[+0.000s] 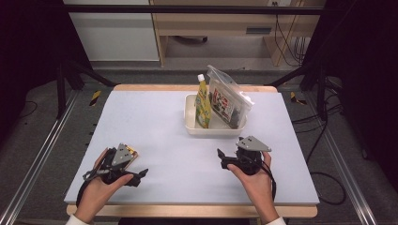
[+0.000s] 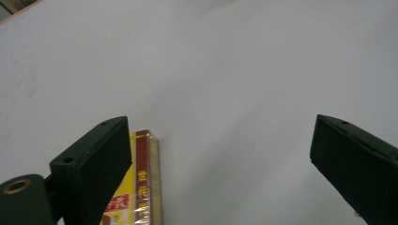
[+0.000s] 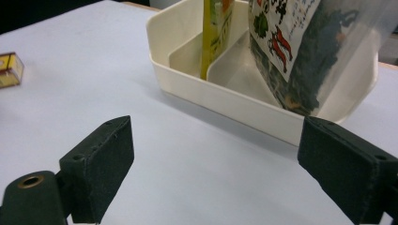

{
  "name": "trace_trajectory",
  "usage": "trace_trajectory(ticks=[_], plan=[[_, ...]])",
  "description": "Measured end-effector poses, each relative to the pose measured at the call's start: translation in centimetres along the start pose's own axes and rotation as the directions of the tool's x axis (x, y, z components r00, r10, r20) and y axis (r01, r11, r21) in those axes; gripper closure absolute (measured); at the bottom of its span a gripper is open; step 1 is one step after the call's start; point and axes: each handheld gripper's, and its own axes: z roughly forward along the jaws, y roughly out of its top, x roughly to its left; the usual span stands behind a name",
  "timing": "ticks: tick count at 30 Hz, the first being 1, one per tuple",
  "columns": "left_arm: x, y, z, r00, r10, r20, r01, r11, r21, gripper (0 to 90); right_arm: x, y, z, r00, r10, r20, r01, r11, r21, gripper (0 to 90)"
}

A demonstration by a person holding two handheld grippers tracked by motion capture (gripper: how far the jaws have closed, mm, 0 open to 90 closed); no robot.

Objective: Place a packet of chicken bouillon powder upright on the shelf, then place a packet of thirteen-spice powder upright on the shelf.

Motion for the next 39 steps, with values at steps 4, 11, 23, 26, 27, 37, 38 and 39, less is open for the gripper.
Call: trace_trajectory(ticks=[4,11,23,26,27,37,38,39], plan=[[1.6,2.0,-0.3,0.9997,-0.024,0.002,0.024,0.9914,0.128,5.5,-0.4,-0.5,-0.4,1.0000,0.004,-0.008,-0.005,1.000,-0.002,13.0],[3.9,2.6,-0.3,0.9970,-0.074,-0.025,0.078,0.9432,0.323,7.4,-1.1,-1.3,-0.3,0.9998,-0.016,-0.008,0.016,0.999,0.034,14.3],[7.0,-2.0,0.5,0.9789,-0.203,-0.026,0.191,0.8624,0.469,10.5,-1.8,-1.9,0.3,0.9998,0.021,0.004,-0.022,0.997,0.073,15.1],[7.2,-2.9,0.9,0.9727,-0.232,-0.004,0.205,0.8518,0.482,13.2,-1.5,-2.0,0.5,0.9999,0.012,-0.002,-0.012,0.997,0.079,15.1],[7.1,-3.1,1.0,0.9722,-0.234,-0.004,0.207,0.8512,0.482,13.3,-1.4,-2.0,0.5,0.9999,0.012,-0.002,-0.012,0.996,0.083,15.1],[6.6,-3.5,2.0,0.9744,-0.224,0.012,0.189,0.8458,0.499,22.8,-1.3,-2.1,0.6,0.9999,0.001,-0.013,0.000,0.995,0.095,15.0],[6.6,-3.4,2.0,0.9754,-0.220,0.017,0.182,0.8448,0.503,24.1,-1.3,-2.1,0.6,0.9999,0.000,-0.014,0.002,0.995,0.096,15.0],[6.5,-3.4,2.1,0.9751,-0.221,0.019,0.181,0.8431,0.506,26.1,-1.3,-2.1,0.6,0.9999,-0.002,-0.016,0.004,0.995,0.096,15.0]])
